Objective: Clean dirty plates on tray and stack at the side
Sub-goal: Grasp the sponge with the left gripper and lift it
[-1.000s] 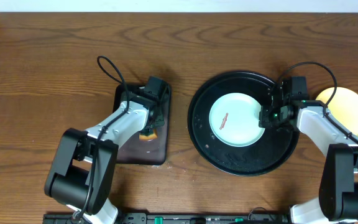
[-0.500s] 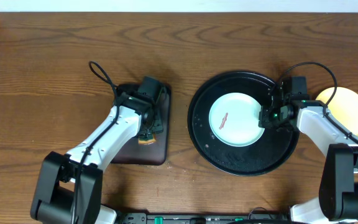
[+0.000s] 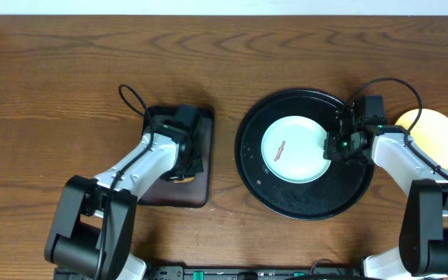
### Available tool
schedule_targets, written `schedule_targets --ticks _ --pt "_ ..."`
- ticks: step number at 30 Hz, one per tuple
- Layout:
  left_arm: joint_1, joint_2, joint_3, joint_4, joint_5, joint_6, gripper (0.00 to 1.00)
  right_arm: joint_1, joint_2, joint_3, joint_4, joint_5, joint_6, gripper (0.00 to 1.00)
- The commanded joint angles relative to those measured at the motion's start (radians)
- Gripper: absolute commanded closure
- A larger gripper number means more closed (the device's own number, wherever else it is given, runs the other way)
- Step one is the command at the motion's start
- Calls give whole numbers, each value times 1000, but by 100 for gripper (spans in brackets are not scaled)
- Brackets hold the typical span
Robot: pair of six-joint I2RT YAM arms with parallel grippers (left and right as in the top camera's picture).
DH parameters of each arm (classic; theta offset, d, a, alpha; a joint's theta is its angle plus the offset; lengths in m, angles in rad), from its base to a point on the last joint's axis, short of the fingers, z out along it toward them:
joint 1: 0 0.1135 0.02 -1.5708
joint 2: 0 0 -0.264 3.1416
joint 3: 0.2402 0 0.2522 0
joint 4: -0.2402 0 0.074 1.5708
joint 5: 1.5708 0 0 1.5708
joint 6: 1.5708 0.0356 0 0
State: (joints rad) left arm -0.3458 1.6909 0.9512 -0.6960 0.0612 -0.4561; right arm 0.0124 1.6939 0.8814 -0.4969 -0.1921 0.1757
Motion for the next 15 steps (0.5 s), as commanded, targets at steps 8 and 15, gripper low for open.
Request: schedule_targets --ticks 8,15 --pt "99 -38 82 16 6 37 40 14 -4 -9 -4 -8 34 99" --pt "98 34 20 66 33 79 63 15 -4 -9 -4 -8 34 99"
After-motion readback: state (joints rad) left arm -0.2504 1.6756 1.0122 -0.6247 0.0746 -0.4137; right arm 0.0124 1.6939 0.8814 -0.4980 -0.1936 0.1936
